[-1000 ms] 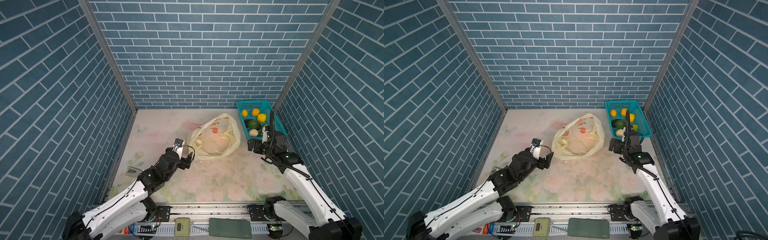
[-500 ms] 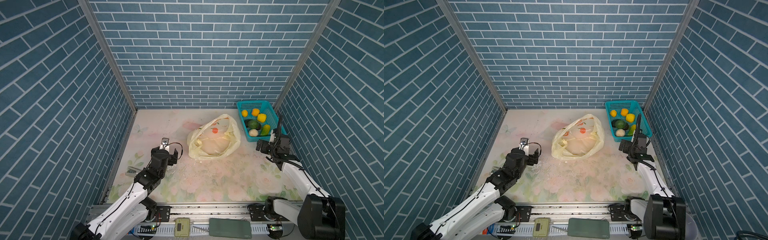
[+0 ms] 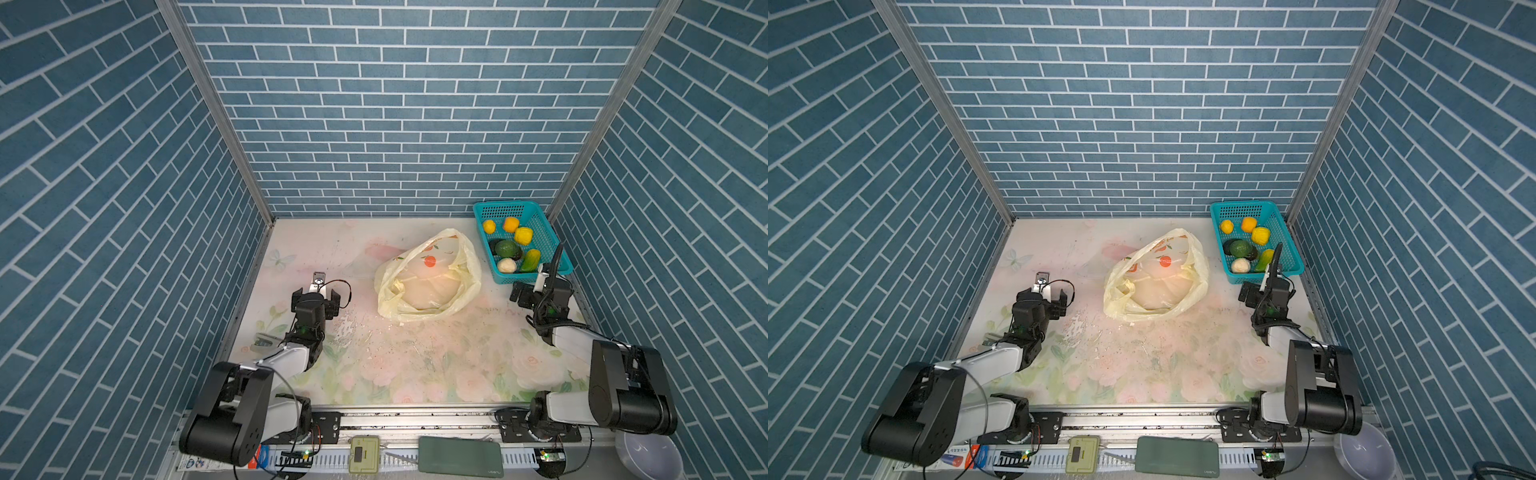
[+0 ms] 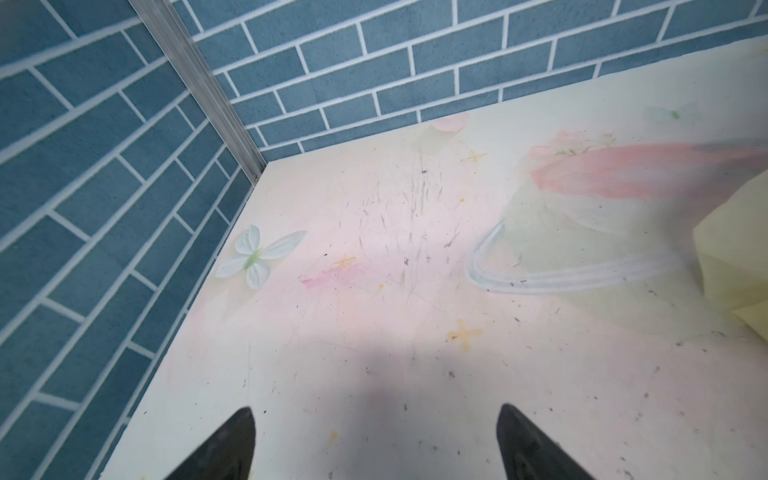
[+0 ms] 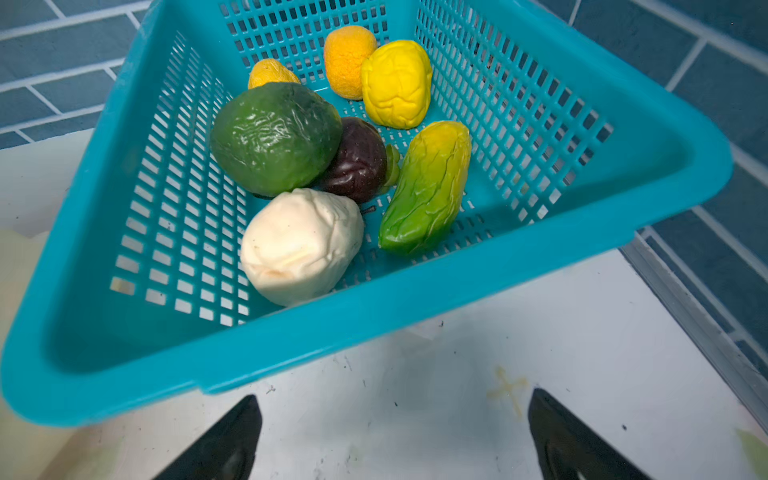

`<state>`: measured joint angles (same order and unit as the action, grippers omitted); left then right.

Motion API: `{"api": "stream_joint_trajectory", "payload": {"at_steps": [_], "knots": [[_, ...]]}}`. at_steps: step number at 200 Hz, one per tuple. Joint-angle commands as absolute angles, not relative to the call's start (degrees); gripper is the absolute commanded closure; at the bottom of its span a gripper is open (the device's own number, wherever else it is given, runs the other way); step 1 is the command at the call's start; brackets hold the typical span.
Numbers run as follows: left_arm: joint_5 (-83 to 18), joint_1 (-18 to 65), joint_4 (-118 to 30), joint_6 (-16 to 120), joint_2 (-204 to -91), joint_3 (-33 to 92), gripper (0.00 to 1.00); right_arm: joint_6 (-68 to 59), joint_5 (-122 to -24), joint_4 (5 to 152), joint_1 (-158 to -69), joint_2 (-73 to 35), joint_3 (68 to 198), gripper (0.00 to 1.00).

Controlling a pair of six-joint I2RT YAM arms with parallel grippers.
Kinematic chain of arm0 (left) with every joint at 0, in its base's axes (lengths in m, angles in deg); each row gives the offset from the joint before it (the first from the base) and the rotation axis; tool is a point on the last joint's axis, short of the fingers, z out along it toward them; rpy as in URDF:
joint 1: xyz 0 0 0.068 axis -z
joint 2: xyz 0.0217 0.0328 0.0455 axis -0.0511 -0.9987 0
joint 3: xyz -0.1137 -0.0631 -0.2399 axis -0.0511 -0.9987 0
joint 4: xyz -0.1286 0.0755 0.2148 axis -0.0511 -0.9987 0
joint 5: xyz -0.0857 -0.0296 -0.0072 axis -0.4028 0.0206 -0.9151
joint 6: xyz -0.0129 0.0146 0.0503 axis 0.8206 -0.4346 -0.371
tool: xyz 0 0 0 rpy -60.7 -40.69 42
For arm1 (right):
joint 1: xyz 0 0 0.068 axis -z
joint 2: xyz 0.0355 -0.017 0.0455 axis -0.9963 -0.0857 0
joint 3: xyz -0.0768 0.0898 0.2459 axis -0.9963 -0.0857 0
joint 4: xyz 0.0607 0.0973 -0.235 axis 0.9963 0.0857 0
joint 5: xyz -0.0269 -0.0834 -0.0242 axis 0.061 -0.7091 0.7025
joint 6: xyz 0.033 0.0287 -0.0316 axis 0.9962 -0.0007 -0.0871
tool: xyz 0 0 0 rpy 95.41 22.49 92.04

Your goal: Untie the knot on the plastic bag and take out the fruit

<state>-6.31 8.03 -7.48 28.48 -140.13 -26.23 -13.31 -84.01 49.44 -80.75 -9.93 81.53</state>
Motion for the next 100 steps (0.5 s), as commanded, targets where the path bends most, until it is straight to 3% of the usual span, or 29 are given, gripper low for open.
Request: {"api": "stream_joint_trajectory", "payload": {"at_steps": [1, 33, 79, 100], "knots": [[-7.34, 6.91, 5.64, 26.01, -144.27, -26.40, 0.09, -16.53, -83.77, 37.22, -80.25, -11.07, 79.04, 0.01], [-8.06, 5.65, 16.90, 26.62, -152.30, -28.15, 0.09, -16.42, -83.89, 32.31, -80.21, -13.53, 77.36, 0.01], [-8.39, 5.16, 18.71, 27.12, -154.34, -28.30, 0.10, -16.34, -84.59, 19.16, -80.25, -19.34, 73.01, 0.01], [-8.74, 5.07, 18.11, 27.28, -154.19, -28.20, 0.09, -16.06, -85.73, 19.68, -80.33, -19.28, 73.25, 0.01]]}}
